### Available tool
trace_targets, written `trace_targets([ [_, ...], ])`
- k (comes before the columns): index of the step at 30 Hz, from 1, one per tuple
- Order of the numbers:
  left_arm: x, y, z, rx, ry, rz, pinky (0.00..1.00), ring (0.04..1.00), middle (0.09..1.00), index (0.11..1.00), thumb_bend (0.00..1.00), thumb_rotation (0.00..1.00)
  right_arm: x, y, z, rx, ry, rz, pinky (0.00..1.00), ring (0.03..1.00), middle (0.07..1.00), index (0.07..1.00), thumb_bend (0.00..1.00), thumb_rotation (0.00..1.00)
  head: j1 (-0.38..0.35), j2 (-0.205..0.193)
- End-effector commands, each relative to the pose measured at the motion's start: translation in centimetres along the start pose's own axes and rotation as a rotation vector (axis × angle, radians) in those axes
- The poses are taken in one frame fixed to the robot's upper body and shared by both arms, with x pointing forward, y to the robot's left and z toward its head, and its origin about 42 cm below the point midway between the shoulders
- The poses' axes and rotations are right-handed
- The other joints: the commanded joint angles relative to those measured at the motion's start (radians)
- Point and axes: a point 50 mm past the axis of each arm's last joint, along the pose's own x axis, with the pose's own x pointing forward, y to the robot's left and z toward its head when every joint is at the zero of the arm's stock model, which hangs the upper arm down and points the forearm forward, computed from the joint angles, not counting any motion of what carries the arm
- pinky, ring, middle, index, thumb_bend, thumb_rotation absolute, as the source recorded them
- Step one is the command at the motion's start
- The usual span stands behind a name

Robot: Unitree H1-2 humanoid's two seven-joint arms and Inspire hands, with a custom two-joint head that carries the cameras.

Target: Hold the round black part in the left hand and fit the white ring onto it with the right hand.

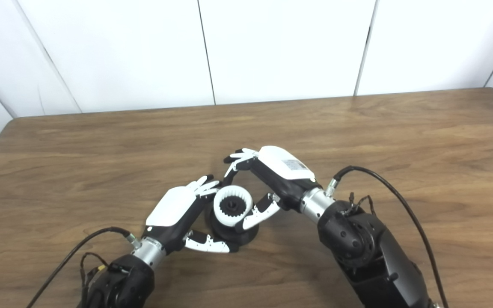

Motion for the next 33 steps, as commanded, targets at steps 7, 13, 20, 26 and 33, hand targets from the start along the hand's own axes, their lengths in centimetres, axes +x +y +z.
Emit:
trace_targets([
  [7,0.1,0.3,0.2,0.034,0.008,-0.021,0.97,0.991,0.918,0.692,0.8,0.42,0.4,-0.8,0.5,-0.024,-0.027,0.005,0.83,0.947,0.868,0.494,0.52,0.16,-0.002,0.006],
  [13,0.1,0.3,0.2,0.041,0.001,-0.012,0.96,0.986,0.911,0.686,0.8,0.42,0.3,-0.1,0.1,-0.016,-0.024,0.026,0.84,0.946,0.865,0.494,0.52,0.16,-0.002,0.008],
  [20,0.1,0.3,0.1,0.036,0.002,-0.007,0.96,0.984,0.911,0.679,0.81,0.41,0.2,0.3,-0.3,-0.022,-0.012,0.053,0.84,0.946,0.865,0.495,0.52,0.16,-0.001,0.009],
  [26,0.1,0.3,0.0,0.035,0.001,-0.007,0.96,0.985,0.912,0.678,0.8,0.41,0.1,0.6,-0.5,-0.009,0.004,0.078,0.85,0.95,0.871,0.496,0.52,0.17,-0.001,0.009],
  [33,0.0,0.3,0.0,0.036,0.004,-0.016,0.97,0.991,0.918,0.685,0.79,0.43,-0.1,1.1,-0.9,0.006,0.026,0.11,0.87,0.953,0.875,0.644,0.79,0.31,-0.001,0.006],
])
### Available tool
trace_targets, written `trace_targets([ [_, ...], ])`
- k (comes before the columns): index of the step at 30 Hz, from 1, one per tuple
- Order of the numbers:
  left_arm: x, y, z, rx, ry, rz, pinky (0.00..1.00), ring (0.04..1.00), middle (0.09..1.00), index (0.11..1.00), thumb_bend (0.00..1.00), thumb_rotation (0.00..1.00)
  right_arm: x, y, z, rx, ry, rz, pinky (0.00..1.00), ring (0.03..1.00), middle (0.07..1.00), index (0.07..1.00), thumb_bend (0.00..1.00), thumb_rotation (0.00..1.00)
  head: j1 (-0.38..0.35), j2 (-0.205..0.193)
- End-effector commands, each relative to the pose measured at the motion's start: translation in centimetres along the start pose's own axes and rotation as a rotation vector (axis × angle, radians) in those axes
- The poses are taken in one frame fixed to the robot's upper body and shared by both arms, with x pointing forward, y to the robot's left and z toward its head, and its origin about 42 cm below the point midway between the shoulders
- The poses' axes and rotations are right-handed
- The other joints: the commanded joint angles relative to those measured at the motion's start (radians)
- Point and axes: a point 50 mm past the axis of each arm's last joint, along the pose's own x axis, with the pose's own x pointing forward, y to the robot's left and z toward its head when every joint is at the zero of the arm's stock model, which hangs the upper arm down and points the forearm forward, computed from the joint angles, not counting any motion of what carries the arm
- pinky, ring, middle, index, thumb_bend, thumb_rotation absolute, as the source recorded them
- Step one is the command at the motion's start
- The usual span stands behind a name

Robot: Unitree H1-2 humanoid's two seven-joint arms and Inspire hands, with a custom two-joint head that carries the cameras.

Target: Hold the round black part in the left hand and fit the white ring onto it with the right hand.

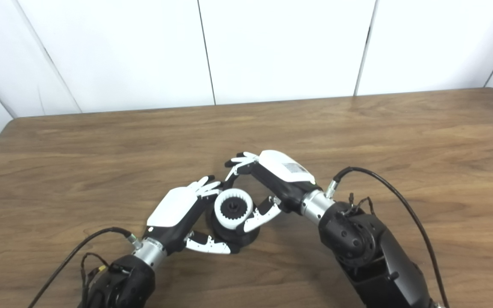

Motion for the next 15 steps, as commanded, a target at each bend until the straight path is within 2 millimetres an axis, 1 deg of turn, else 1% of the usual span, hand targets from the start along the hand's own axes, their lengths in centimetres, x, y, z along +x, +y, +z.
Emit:
trace_targets([
  [1,0.1,0.29,-0.19,0.029,0.006,-0.007,0.97,0.991,0.917,0.683,0.79,0.42,-0.03,0.31,-0.17,-0.016,0.008,0.05,0.87,0.954,0.876,0.661,0.83,0.33,0.0,0.0],
  [3,0.06,0.22,-0.23,0.026,0.004,-0.001,0.96,0.985,0.914,0.679,0.8,0.41,-0.04,0.41,-0.31,-0.012,0.015,0.062,0.88,0.956,0.877,0.677,0.88,0.34,0.001,0.0],
  [6,0.04,0.32,-0.14,0.029,0.009,-0.005,0.96,0.986,0.916,0.682,0.8,0.41,-0.01,0.52,-0.44,-0.007,0.022,0.072,0.88,0.956,0.878,0.681,0.91,0.33,0.002,0.001],
  [10,0.08,0.4,-0.13,0.027,0.009,-0.006,0.96,0.986,0.916,0.684,0.8,0.41,0.04,0.51,-0.47,-0.006,0.023,0.076,0.87,0.955,0.878,0.686,0.94,0.31,0.001,0.0],
  [15,0.19,0.36,-0.19,0.033,0.007,-0.005,0.96,0.987,0.914,0.685,0.8,0.41,0.01,0.51,-0.44,0.001,0.023,0.075,0.87,0.955,0.878,0.697,0.94,0.31,0.002,-0.002],
])
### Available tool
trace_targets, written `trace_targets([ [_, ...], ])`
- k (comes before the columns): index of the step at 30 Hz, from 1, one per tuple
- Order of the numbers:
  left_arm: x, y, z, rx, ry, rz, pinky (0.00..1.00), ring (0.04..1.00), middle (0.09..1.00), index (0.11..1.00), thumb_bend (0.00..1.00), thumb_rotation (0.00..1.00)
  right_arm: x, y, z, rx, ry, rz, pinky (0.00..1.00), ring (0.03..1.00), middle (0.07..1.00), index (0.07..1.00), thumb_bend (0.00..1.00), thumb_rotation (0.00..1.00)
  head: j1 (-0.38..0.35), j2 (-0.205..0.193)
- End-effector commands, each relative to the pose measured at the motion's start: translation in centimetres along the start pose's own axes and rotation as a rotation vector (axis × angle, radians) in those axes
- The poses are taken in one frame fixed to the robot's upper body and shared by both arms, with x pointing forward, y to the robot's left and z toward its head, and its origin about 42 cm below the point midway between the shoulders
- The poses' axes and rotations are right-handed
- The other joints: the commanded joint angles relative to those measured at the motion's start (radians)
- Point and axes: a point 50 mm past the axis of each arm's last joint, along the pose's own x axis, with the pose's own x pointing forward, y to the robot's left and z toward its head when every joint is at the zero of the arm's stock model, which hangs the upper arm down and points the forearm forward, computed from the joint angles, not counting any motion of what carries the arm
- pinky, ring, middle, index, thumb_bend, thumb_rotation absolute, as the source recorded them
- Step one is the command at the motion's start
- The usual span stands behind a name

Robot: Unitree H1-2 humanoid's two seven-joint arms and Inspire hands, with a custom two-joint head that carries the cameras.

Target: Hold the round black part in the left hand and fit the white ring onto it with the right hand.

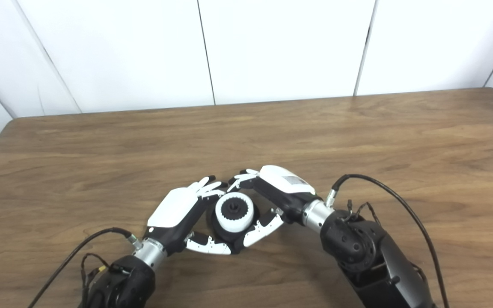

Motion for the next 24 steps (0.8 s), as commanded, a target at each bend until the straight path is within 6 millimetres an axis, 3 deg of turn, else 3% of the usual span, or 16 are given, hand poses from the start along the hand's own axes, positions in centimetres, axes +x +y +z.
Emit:
trace_targets([
  [1,0.2,0.4,-0.2,0.034,0.004,-0.004,0.96,0.984,0.912,0.683,0.8,0.41,0.3,-0.7,0.4,-0.009,-0.013,-0.001,0.87,0.955,0.879,0.7,0.94,0.31,0.0,0.001],
  [9,0.3,0.3,-0.3,0.028,0.0,-0.002,0.96,0.984,0.914,0.682,0.8,0.41,0.0,-0.9,0.2,0.013,-0.017,-0.05,0.84,0.933,0.875,0.729,0.94,0.39,-0.001,-0.002],
  [13,0.2,0.3,-0.3,0.024,0.006,-0.003,0.96,0.985,0.912,0.682,0.8,0.42,-0.5,-1.0,0.0,0.134,-0.014,-0.109,0.84,0.932,0.888,0.777,0.93,0.4,0.0,-0.005],
  [24,0.0,0.8,-0.8,0.017,0.013,-0.004,0.94,0.977,0.903,0.702,0.85,0.44,-1.6,-0.8,-2.4,0.308,-0.005,-0.206,0.82,0.901,0.896,0.827,0.9,0.56,-0.001,-0.009],
])
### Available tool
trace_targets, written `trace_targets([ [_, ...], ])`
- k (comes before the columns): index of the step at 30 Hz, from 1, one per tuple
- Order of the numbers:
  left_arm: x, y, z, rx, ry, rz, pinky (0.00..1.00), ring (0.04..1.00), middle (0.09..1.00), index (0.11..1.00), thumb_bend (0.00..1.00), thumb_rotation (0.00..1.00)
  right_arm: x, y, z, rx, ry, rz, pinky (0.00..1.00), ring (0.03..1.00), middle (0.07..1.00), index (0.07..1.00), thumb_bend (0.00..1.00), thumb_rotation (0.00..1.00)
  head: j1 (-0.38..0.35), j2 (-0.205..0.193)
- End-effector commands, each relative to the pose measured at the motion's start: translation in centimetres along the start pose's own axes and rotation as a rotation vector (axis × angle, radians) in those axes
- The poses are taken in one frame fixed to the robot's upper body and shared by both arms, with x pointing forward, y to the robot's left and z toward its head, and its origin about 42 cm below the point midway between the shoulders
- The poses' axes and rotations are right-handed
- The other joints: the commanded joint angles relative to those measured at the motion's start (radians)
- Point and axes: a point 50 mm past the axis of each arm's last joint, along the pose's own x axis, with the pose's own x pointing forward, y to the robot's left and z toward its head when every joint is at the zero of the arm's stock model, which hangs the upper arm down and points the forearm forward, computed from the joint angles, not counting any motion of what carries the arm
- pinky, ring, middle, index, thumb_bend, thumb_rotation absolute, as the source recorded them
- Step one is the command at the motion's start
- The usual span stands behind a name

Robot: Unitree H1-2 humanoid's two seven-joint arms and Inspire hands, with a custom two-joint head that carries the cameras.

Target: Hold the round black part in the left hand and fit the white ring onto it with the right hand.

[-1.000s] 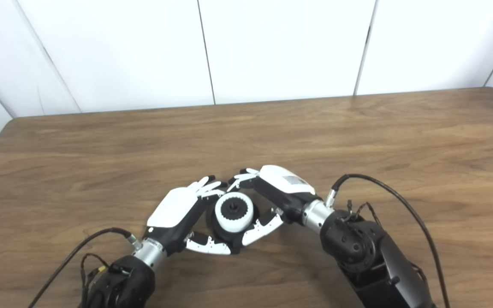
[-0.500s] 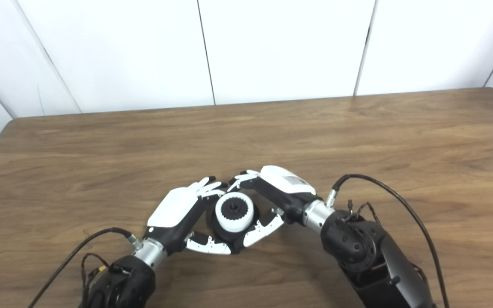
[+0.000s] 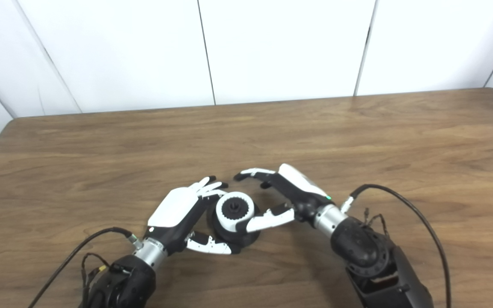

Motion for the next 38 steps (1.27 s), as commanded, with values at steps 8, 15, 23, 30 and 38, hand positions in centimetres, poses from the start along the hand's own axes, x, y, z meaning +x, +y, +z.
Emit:
trace_targets([
  [8,-0.3,1.1,-1.0,0.026,0.012,-0.011,0.94,0.984,0.905,0.725,0.88,0.46,-1.0,-1.5,0.3,0.177,-0.065,-0.129,0.87,0.901,0.895,0.807,0.86,0.48,-0.003,-0.003],
  [15,-0.7,1.1,-1.2,0.008,0.011,-0.01,0.94,0.979,0.902,0.739,0.88,0.46,-2.4,-0.8,-0.6,0.321,-0.048,-0.271,0.82,0.897,0.901,0.86,0.61,0.68,-0.01,-0.006],
  [23,-1.2,1.4,-1.5,-0.065,0.046,-0.009,0.93,0.986,0.918,0.878,0.98,0.47,-3.4,-0.3,-1.2,0.454,-0.026,-0.332,0.92,0.934,0.947,0.93,0.53,0.95,-0.01,-0.002],
  [30,-1.7,2.3,-2.0,-0.191,0.065,-0.001,0.9,0.994,0.948,0.951,1.0,0.49,-3.9,-0.6,-1.8,0.564,-0.038,-0.362,0.9,0.938,0.944,0.926,0.45,0.95,-0.016,-0.002],
  [38,-3.0,3.1,-2.6,-0.503,0.085,0.061,0.91,0.982,0.99,1.0,0.98,0.69,-4.6,-0.3,-2.0,0.622,-0.039,-0.379,0.88,0.926,0.941,0.92,0.48,0.93,-0.021,-0.001],
])
